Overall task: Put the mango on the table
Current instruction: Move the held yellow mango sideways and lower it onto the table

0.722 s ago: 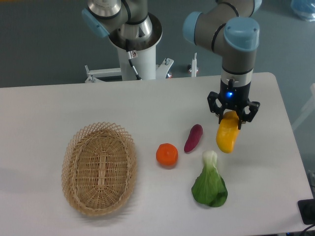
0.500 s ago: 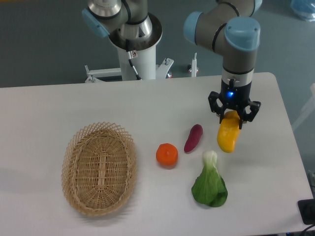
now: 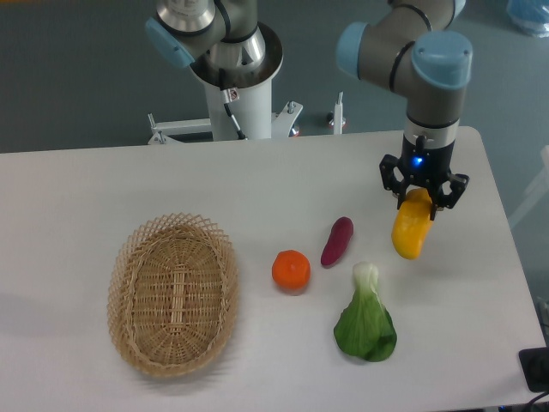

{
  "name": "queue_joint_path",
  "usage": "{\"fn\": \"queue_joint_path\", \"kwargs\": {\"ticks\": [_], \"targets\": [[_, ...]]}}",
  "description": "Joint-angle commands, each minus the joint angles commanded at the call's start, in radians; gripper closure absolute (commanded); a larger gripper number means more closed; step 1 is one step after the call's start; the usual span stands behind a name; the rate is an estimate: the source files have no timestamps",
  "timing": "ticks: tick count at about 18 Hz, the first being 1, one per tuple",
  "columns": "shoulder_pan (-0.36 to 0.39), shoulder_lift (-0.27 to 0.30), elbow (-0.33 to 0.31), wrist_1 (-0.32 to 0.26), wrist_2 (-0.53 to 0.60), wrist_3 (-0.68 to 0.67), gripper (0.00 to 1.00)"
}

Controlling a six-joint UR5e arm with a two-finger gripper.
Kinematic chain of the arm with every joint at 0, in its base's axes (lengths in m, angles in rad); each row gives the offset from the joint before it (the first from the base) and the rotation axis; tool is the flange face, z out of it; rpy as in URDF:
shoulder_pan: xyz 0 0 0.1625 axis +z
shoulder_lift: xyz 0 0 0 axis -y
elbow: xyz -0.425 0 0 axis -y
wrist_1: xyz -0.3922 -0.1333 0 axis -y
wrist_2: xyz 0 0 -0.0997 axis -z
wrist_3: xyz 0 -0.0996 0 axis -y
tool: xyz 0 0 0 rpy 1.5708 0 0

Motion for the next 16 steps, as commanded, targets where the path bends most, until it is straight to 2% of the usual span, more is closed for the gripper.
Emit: {"fn": "queue_joint_path", "kwargs": {"ticks": [4,7,11,14,15,16], "targets": [[0.017,-0.089,-0.005,0.107,0.002,0.034,0.52],[0.02,-0.126,-0.008,0.12,0.002,0.028,0.52],[0.026,-0.141,-0.006,0.123,0.002,0.028,0.5],[0.031,-0.143,-0.008,0.121,0.002,0.028,0.45],[0.031,-0.144,-0.008,0.121,0.002,0.027,0.43],[0.031,-0.146,-0.008,0.121,0.002,0.027,0.33]]}}
